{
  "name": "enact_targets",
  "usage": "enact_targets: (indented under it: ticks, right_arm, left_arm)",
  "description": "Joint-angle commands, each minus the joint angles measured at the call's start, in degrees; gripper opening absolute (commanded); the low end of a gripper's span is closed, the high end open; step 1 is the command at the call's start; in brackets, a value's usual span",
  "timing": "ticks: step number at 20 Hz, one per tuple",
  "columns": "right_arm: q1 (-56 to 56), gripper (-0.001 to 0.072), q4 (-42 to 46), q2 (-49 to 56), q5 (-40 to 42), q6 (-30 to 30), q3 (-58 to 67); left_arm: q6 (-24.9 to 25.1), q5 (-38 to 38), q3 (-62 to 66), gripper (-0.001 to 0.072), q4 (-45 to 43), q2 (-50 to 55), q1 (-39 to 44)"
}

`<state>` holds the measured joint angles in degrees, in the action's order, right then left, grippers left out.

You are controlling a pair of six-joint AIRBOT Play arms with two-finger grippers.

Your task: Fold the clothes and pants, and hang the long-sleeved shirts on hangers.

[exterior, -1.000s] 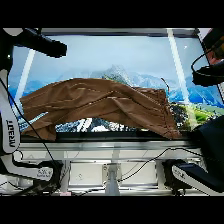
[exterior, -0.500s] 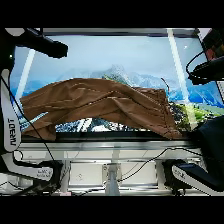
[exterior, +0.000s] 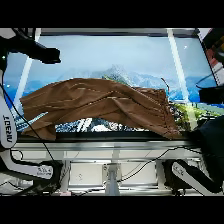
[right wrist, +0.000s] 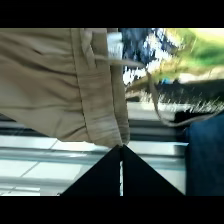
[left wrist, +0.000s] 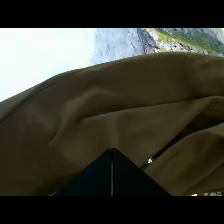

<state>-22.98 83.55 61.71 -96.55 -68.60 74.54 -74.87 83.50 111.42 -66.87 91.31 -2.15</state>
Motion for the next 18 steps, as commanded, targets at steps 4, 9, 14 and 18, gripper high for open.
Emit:
enact_targets:
  ticks: [4, 9, 14, 18]
  right_arm:
    - [-19.87, 0.0407, -12.15, -0.74, 6.36, 11.28, -20.81]
    - [-20.65, 0.0407, -8.50, 7.21, 6.21, 12.57, -22.34]
    - [-20.65, 0.0407, -8.61, 16.28, 6.19, 15.26, -22.34]
    - [-20.65, 0.0407, -10.23, 21.09, 6.16, 16.94, -22.34]
  left_arm:
    - [2.36, 0.55, -0.24, 0.0020, 8.85, -0.04, -5.49]
    - [3.37, 0.52, -0.24, 0.0019, 8.87, 1.25, -5.44]
    - [3.30, 0.57, -0.24, 0.0020, 9.07, 3.50, -5.05]
    - [3.23, 0.57, -0.24, 0.0020, 9.11, 3.67, -3.96]
